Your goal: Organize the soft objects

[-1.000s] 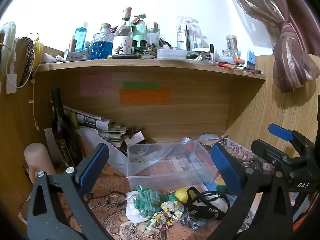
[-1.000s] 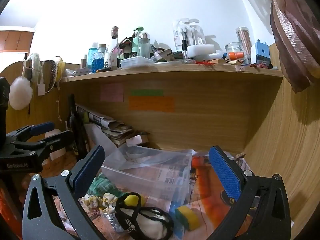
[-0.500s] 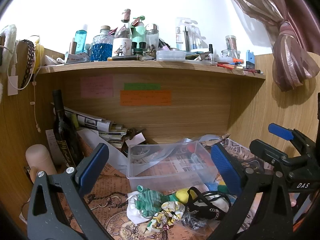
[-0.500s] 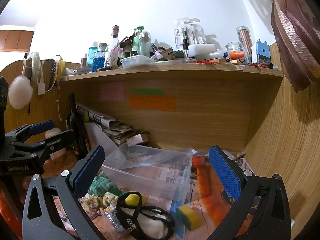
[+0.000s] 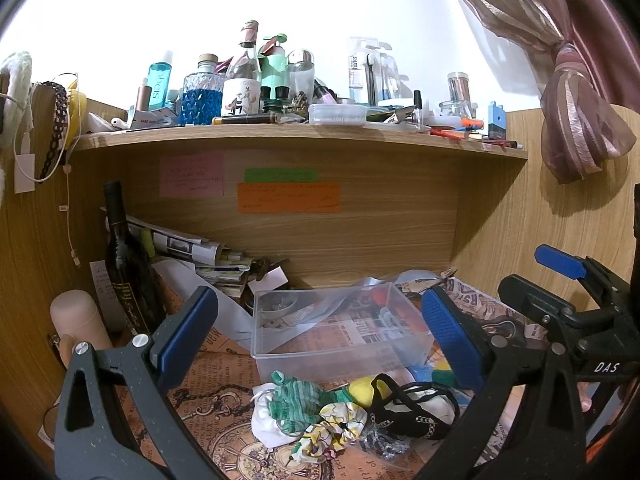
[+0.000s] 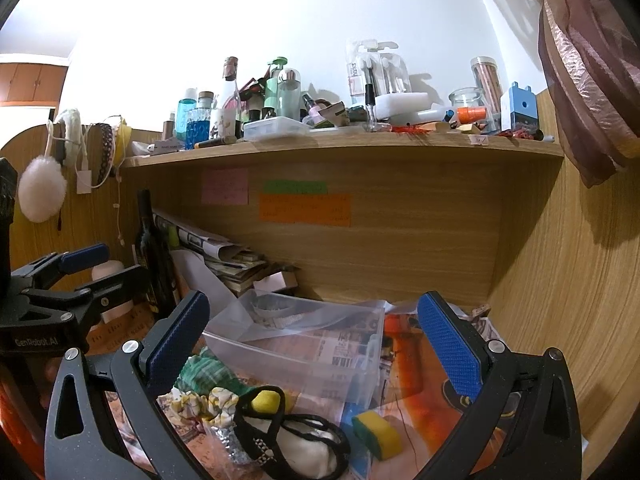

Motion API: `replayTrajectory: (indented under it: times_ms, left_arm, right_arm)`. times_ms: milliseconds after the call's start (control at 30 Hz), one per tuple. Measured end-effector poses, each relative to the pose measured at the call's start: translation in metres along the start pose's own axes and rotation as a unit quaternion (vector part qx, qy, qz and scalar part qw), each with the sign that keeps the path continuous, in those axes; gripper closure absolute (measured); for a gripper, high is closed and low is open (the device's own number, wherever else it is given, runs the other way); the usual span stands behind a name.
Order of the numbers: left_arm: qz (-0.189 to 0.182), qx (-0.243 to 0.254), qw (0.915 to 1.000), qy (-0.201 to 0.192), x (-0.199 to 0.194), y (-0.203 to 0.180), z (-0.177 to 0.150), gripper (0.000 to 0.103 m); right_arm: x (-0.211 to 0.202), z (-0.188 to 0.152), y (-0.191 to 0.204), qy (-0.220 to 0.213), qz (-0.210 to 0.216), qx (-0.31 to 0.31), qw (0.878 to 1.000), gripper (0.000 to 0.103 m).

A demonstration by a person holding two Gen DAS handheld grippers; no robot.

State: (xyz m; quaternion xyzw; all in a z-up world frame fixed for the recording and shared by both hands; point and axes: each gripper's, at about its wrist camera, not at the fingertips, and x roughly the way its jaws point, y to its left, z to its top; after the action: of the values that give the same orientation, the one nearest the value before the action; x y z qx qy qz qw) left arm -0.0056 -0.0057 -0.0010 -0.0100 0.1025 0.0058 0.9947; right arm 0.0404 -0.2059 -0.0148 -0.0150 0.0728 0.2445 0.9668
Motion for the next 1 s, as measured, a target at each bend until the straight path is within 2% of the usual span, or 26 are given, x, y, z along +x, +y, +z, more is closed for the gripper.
replayTrajectory:
  times_ms: [1000]
  left_arm:
    - [-0.002,0.000,1.0000,0.003,0.0015,-0.0027,-0.0014,0.000]
  right_arm:
    - [0.0004,0.0012,-0.0004,-0.001,0.001,0.004,1.000,0.000]
